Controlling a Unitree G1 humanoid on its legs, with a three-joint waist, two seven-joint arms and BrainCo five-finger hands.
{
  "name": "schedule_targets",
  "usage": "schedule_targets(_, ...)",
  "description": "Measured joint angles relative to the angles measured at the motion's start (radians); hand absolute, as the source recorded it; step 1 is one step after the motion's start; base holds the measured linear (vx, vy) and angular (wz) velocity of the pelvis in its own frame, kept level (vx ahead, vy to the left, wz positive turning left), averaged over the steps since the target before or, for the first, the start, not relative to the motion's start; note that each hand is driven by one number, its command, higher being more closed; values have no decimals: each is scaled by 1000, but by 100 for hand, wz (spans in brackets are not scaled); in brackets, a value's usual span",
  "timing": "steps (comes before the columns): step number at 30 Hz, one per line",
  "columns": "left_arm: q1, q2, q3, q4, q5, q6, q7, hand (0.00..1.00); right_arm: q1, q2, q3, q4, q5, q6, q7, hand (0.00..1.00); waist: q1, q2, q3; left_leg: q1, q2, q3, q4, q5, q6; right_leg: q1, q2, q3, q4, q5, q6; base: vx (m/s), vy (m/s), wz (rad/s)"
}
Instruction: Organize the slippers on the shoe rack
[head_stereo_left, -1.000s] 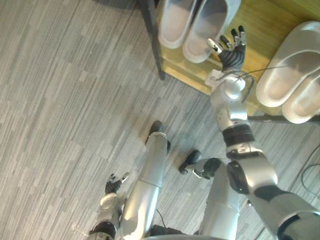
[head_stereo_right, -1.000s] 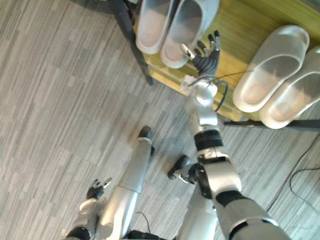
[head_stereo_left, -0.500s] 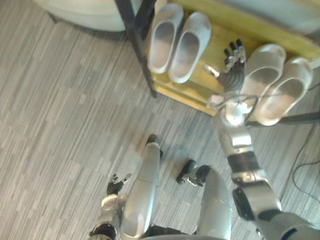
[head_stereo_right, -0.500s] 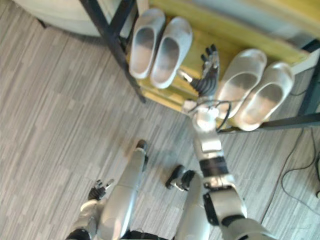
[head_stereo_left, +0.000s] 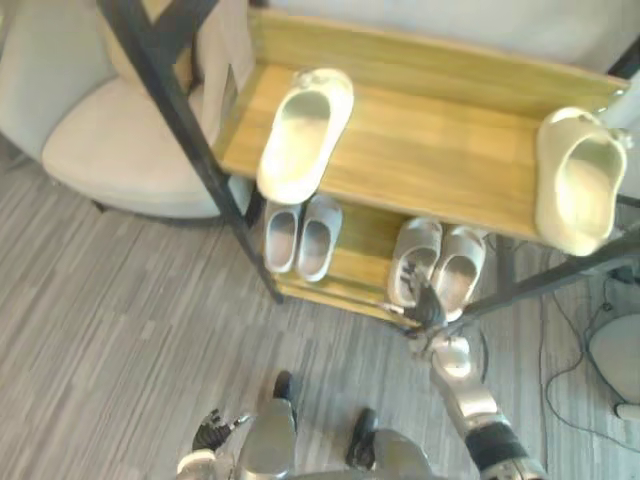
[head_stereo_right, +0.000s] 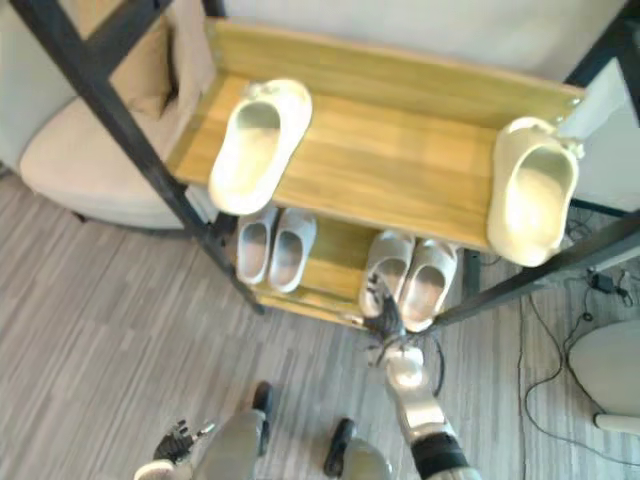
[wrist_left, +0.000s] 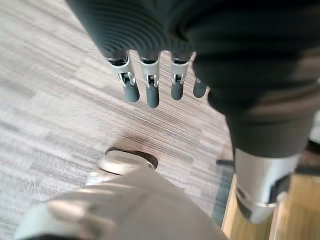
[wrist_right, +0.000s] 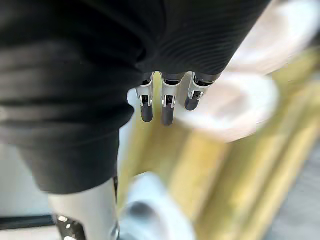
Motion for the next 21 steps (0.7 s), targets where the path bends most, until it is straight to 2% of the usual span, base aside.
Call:
schedule_targets(3, -5, -2, -23, -2, 9, 2, -2, 0, 35, 3, -36, 75, -101, 16, -3, 0, -13, 19, -20, 47, -12, 15, -59, 22, 10, 51, 6, 13, -89, 49, 12, 30, 54, -17)
schedule_targets(8, -20, -4, -56, -2, 42, 3, 0, 0, 61, 9, -53, 231, -174, 34, -5, 0, -25, 35, -53, 106, -19, 31, -155, 74, 18, 68, 9, 38, -144, 87, 9, -45, 28, -12)
schedule_targets(11, -32, -3, -73, -7, 48, 3, 1, 0, 59, 10, -80, 328, -176, 40, -10, 0, -27, 42, -59, 132, -23, 37, -203, 101, 21, 71, 12, 46, -154, 93, 8, -76, 14, -7)
schedule_targets(14, -48, -9, -135, -41, 47, 2, 2, 0, 62, 11, -108, 417, -175, 57, -14, 0, -38, 49, -65, 160, -28, 38, -231, 110, 25, 93, 10, 46, -175, 102, 15, -56, 28, -1)
schedule_targets(17, -72, -22, -225, -94, 45, 1, 0, 0, 65, 14, -114, 458, -173, 61, -15, 0, -59, 52, -67, 173, -33, 22, -251, 117, 21, 113, 8, 36, -195, 107, 18, -27, 22, 9)
schedule_targets(21, -109, -24, -339, -240, 25, -1, 0, 0, 79, 33, -142, 496, -170, 62, -15, 0, -66, 55, -70, 196, -42, 13, -257, 118, 19, 145, 8, 32, -210, 112, 19, 21, 8, 6)
